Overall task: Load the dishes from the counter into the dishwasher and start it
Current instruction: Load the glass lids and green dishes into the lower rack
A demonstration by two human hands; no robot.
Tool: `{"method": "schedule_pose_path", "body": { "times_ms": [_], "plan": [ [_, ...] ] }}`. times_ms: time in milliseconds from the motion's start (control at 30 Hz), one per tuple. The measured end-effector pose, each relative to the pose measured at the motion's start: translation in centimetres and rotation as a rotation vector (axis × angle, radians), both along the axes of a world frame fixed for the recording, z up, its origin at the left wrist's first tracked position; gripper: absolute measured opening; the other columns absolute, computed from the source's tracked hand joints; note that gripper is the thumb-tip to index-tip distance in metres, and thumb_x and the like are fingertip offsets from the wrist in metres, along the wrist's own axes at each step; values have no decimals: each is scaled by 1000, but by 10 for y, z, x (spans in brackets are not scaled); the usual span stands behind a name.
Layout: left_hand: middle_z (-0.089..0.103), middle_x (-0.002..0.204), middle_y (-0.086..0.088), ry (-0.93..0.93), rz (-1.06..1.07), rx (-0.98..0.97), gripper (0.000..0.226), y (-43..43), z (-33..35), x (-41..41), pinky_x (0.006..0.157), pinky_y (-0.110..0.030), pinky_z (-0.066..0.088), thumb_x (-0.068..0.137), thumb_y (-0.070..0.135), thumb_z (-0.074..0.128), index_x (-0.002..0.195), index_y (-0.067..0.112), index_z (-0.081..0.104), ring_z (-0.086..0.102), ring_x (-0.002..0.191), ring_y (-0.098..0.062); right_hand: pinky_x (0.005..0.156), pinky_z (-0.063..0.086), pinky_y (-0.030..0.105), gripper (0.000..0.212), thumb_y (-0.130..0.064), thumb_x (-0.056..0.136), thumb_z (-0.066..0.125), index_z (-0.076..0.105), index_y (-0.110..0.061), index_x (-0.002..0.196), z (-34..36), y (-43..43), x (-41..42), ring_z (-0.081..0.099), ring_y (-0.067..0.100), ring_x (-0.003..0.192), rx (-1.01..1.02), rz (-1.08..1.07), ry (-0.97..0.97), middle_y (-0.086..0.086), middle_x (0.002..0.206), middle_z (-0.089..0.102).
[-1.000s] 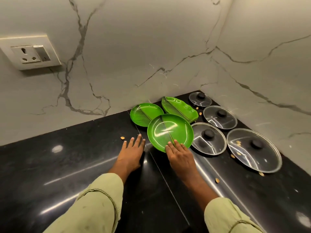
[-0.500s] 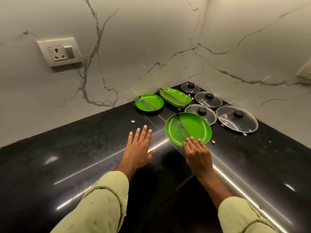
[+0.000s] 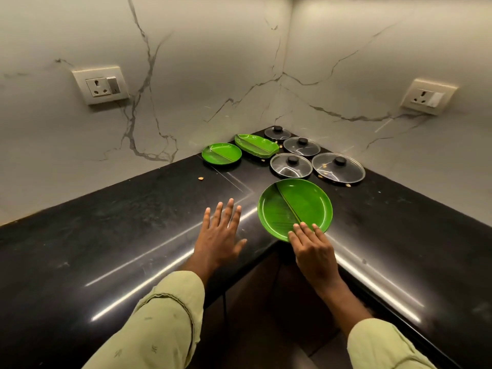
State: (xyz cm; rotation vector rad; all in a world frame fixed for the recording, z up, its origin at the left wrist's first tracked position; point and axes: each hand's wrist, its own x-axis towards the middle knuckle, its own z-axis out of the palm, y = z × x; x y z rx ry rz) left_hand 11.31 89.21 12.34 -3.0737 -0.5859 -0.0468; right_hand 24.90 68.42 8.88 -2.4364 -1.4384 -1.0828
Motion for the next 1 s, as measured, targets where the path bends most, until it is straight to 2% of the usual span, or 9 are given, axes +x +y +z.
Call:
{"method": "schedule_pose_path", "body": {
  "times_ms": [333, 467, 633, 867, 1000],
  "plan": [
    [-19, 163, -7, -78, -24, -39, 89, -109, -4, -76, 122, -52, -6, 96, 62, 39, 158, 19, -8, -13, 151, -31, 90, 54, 50, 37, -11, 88, 42, 75, -4, 101, -1, -119, -86, 70, 33, 102, 24, -58, 25, 17, 108, 72],
    [-20, 163, -7, -24, -58, -1, 87, -158, -5, -114, 121, -51, -9, 97, 63, 34, 157, 19, -11, -15, 151, -30, 89, 54, 50, 38, -10, 87, 41, 76, -3, 101, -5, -165, -125, 70, 33, 101, 35, -110, 57, 17, 107, 72],
    [-32, 153, -1, 5, -117, -19, 88, -201, -4, -160, 121, -51, -10, 96, 64, 35, 157, 21, -12, -18, 151, -29, 85, 56, 49, 35, -13, 88, 44, 77, -5, 94, -14, -213, -183, 71, 33, 97, 69, -155, 87, 15, 102, 74],
    [-31, 155, -1, 18, -225, -27, 87, -241, -6, -210, 120, -49, -11, 97, 62, 35, 157, 21, -14, -18, 150, -28, 88, 54, 48, 40, -16, 84, 40, 75, -4, 100, -16, -278, -261, 70, 33, 101, 7, -287, 136, 16, 106, 73],
    [-21, 163, -4, 14, -292, -65, 88, -268, -15, -237, 121, -50, -10, 97, 62, 37, 157, 20, -11, -16, 151, -28, 87, 55, 44, 37, -17, 84, 42, 75, -6, 98, -24, -312, -306, 70, 31, 101, -22, -362, 185, 14, 106, 73]
  ]
}}
